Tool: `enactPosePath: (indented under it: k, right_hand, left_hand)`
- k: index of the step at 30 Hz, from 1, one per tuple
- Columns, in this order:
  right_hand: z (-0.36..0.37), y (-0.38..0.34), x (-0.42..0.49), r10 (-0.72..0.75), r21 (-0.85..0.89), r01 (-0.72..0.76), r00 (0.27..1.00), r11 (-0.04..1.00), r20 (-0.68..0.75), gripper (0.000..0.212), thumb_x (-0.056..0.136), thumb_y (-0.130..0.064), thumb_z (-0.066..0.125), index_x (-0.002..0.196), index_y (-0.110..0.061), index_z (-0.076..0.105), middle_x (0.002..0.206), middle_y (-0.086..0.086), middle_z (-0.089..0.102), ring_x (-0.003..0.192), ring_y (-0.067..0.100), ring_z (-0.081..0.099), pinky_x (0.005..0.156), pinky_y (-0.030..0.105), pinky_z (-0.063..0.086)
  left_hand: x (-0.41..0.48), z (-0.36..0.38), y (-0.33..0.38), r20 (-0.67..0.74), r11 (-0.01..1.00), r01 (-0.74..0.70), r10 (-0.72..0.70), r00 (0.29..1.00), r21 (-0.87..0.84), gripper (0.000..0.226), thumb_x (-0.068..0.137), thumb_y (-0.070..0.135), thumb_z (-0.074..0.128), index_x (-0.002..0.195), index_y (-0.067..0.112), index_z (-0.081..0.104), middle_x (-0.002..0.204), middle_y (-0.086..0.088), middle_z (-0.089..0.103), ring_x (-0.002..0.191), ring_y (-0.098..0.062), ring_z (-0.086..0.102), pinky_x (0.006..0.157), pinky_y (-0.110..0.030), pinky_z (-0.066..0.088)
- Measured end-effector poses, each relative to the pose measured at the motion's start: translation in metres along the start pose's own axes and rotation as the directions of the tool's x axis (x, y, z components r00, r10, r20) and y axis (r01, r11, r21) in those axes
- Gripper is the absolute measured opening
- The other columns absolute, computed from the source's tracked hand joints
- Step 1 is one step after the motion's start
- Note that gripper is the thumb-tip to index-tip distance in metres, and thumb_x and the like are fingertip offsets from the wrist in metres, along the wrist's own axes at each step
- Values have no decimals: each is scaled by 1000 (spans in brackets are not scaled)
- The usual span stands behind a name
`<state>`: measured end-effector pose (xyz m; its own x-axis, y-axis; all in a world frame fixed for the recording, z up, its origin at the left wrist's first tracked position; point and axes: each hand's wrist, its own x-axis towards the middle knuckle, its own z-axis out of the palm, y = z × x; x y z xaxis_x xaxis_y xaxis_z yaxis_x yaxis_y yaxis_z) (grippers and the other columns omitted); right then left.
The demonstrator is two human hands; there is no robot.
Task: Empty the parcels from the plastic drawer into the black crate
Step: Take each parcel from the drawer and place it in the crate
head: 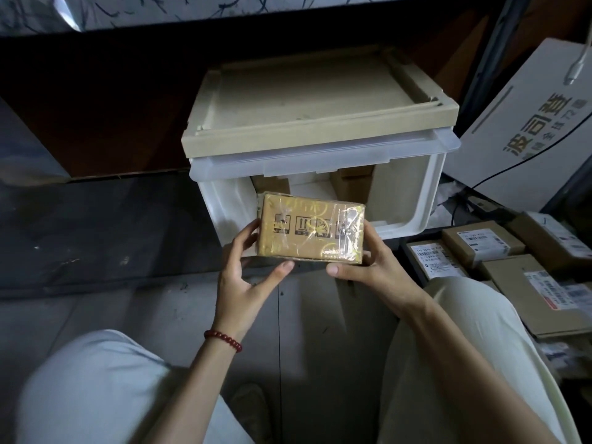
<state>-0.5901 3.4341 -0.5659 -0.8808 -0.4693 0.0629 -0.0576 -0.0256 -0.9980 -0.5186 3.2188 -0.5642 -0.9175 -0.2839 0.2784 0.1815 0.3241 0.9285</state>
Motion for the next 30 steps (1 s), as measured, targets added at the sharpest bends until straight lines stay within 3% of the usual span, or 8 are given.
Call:
enactPosePath:
  k: [2,4,9,15,20,23,25,30]
  right_hand:
    - [1,1,-1,-10,-41,11,1000,999,14,88,68,-14,85,142,-26,39,131,-5,60,119,14,59,96,28,49]
    - [1,0,-1,-13,-63,12,1000,998,-22,80,72,-19,84,139,-27,43,133,-5,58,122,16,55,103,36,47]
    - [1,-12,-6,-20,-15,19,999,1000,-49,77,68,-41,81,135,-34,42,135,-13,56,127,11,51,104,38,45]
    - [-33,-47,-20,-140,5,144,971,990,-192,86,64,-53,81,137,-36,38,136,-13,53,122,6,55,93,23,50]
    - [-82,-71,-50,-180,2,192,922,981,-343,83,60,-60,82,131,-42,41,131,-13,59,121,7,56,89,23,52]
    - [-112,-83,-71,-178,24,219,847,975,-500,73,67,-57,79,129,-42,45,129,-11,60,118,9,59,89,28,54]
    - [-132,-87,-87,-156,42,234,763,971,-628,65,72,-57,73,129,-37,48,126,-9,63,115,10,61,90,31,53]
    - [-179,-85,-143,42,115,100,549,988,-835,58,72,-75,57,116,-38,61,110,-12,71,99,5,68,93,32,53]
  left_hand:
    - [3,0,3,-22,1000,-2,2,1000,1,67,58,66,72,119,59,43,133,7,52,121,-7,49,97,-25,45]
    - [6,-2,6,-34,999,-30,29,999,-28,71,58,71,70,120,49,44,133,2,50,123,-13,48,99,-35,46]
    - [15,5,28,-11,985,-82,81,997,-155,72,59,76,69,117,47,37,122,15,56,111,0,57,79,-11,49]
    - [27,44,67,38,960,-135,149,988,-243,79,63,67,71,123,33,33,130,-2,52,110,3,57,83,-10,46]
    - [40,99,109,145,925,-205,261,954,-320,70,70,55,71,127,36,36,125,11,58,111,2,57,83,-11,47]
    - [51,140,133,284,913,-158,276,918,-375,61,73,50,69,127,45,39,122,18,60,111,-1,59,82,-17,51]
    - [55,170,147,400,923,-105,260,879,-370,65,72,54,69,130,49,41,124,13,60,109,-3,60,82,-23,54]
    - [38,255,172,607,961,-52,212,766,-270,67,69,63,66,131,51,43,127,13,49,103,0,57,80,-21,51]
